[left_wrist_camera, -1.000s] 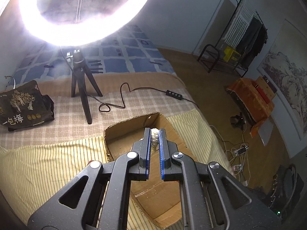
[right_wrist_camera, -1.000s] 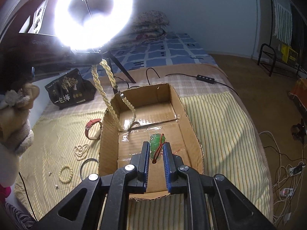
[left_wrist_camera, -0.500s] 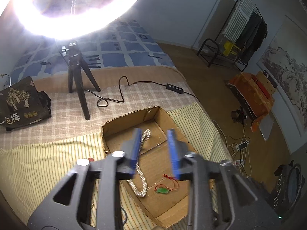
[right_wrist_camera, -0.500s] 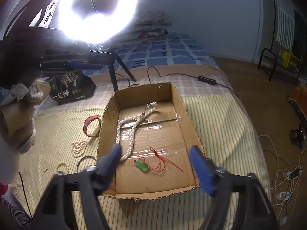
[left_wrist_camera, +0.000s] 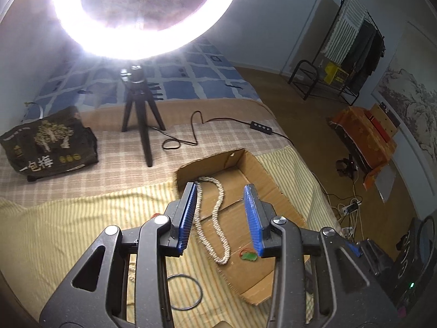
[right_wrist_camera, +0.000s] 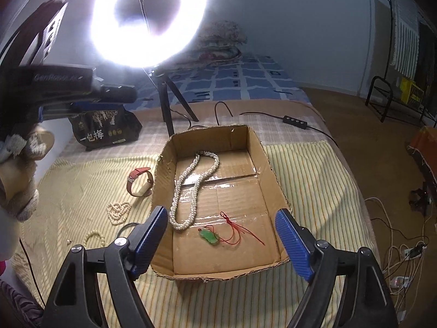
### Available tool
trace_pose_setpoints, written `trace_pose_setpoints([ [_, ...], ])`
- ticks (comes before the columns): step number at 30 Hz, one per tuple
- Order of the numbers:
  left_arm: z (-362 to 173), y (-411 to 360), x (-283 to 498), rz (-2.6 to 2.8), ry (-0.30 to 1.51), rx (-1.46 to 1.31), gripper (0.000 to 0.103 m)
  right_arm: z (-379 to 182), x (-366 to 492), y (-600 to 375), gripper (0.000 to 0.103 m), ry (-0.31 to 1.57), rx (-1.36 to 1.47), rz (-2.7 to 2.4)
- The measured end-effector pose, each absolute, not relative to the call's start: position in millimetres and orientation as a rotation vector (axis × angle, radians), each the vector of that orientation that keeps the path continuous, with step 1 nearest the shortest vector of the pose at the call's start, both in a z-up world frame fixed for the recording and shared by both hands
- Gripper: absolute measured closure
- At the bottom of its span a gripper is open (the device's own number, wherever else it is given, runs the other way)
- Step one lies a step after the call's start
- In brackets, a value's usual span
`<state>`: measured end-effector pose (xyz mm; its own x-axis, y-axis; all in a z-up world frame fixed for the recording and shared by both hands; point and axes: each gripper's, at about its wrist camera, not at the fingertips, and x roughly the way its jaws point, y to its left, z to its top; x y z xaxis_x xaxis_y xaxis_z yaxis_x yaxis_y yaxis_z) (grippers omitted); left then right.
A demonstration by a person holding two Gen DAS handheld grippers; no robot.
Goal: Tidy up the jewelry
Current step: 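Move the left tool to a pearl stud earring while the right tool moves toward the dark bangle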
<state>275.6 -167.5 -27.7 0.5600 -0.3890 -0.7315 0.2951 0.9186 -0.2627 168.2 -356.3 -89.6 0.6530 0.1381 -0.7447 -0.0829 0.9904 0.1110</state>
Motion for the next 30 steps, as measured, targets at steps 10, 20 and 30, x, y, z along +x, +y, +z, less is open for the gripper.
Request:
trace_pose_setpoints([
  [10, -13.7, -111.0, 242.1, -0.353, 0.869, -0.107, 0.067, -73.0, 155.1, -336.1, 0.02, 0.822, 0.072, 0.162],
  [20, -25.4, -45.6, 204.9, -0.291, 0.893, -0.123, 0.068, -65.3, 141.4, -300.4, 0.02, 0.812, 0.062, 0.23],
  [30, -58.4, 10.9, 177.5, -0.23, 0.966, -0.136, 0.068, -73.0, 144.4, -261.8, 0.025, 0.842, 0.06, 0.308],
])
